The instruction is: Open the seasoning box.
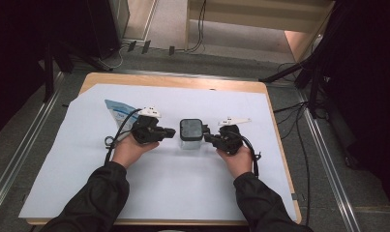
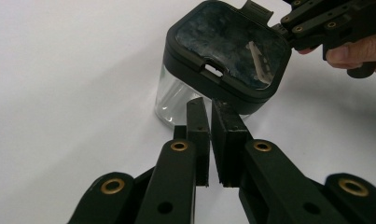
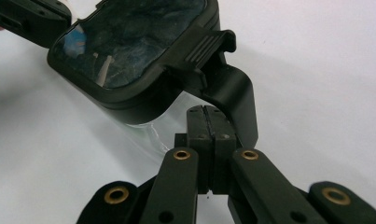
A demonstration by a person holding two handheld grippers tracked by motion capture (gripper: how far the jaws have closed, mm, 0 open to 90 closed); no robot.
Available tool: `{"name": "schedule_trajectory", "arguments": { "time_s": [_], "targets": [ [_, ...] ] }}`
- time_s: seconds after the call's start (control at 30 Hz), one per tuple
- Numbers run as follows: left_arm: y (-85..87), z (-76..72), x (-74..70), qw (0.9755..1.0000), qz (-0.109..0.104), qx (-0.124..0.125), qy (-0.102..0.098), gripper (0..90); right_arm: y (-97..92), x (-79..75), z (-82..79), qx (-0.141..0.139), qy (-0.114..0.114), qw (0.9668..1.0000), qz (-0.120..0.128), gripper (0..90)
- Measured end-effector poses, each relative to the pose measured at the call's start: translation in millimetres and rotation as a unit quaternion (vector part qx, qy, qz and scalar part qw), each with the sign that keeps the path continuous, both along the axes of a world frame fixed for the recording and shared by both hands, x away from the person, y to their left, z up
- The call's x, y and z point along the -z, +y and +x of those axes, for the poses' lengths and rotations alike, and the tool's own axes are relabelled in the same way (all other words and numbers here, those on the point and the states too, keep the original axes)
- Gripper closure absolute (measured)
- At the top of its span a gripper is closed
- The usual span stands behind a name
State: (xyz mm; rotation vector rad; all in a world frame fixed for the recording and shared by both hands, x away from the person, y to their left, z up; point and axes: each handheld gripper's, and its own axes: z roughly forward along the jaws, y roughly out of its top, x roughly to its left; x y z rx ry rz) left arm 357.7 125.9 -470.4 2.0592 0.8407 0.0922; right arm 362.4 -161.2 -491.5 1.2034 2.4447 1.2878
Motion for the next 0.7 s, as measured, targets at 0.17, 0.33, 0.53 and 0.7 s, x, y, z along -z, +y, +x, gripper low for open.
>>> {"name": "schedule_trajectory", "arguments": {
  "time_s": [0.17,0.33,0.53,0.7],
  "targets": [
    [-8.0,0.7,4.1,1.0000,-0.005,0.005,0.000,86.3,0.1,0.8,3.8,-0.003,0.000,1.0000,-0.003,90.0],
    [-9.9,1.3,6.1,0.9999,-0.008,0.006,-0.005,86.0,0.6,1.0,6.3,-0.005,-0.001,1.0000,-0.007,90.0],
    [-12.3,-0.7,6.6,0.9999,-0.009,0.014,0.000,85.6,-0.1,0.6,9.0,-0.005,-0.003,1.0000,-0.008,90.0],
    [-15.1,-3.6,6.6,0.9998,-0.009,0.015,0.000,85.1,-1.5,0.6,11.2,-0.005,-0.006,1.0000,-0.005,90.0]
  ]
}}
